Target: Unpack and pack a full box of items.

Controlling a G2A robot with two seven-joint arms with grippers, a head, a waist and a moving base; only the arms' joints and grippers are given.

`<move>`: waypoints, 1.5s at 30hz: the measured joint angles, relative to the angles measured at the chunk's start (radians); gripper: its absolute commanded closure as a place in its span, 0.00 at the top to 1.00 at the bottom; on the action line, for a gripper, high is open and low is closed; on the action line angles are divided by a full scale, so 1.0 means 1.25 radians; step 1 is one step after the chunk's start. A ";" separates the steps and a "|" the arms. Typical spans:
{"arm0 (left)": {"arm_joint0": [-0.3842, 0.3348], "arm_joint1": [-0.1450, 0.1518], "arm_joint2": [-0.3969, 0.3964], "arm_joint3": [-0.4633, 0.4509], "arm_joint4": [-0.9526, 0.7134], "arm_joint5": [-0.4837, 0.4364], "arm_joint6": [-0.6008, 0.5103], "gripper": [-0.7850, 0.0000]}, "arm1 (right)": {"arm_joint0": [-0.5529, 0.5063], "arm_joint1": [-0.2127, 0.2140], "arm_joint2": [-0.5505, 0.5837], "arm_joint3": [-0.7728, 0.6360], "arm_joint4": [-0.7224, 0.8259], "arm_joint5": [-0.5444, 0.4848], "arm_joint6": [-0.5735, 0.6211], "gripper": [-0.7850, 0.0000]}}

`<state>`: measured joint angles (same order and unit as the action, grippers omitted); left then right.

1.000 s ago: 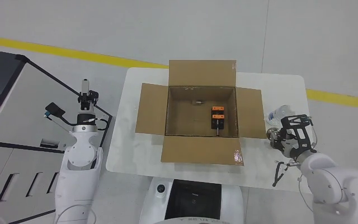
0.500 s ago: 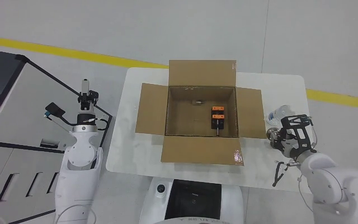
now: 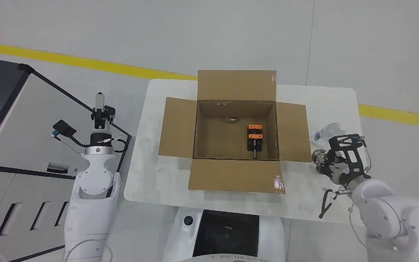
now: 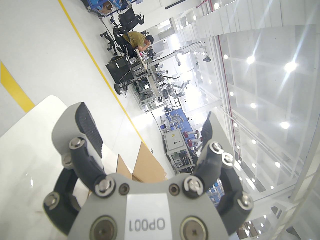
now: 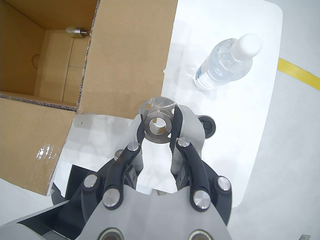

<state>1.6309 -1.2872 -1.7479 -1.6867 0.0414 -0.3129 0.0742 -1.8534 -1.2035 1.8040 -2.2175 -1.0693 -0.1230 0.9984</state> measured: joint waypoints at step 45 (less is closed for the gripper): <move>0.000 0.000 0.000 0.000 0.000 0.000 0.000 1.00 | 0.010 0.001 -0.093 0.315 -0.085 0.032 -0.097 0.00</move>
<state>1.6309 -1.2872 -1.7479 -1.6867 0.0414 -0.3129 0.0742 -1.8415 -1.2023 1.6879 -1.8240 -1.1757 -0.0834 0.8773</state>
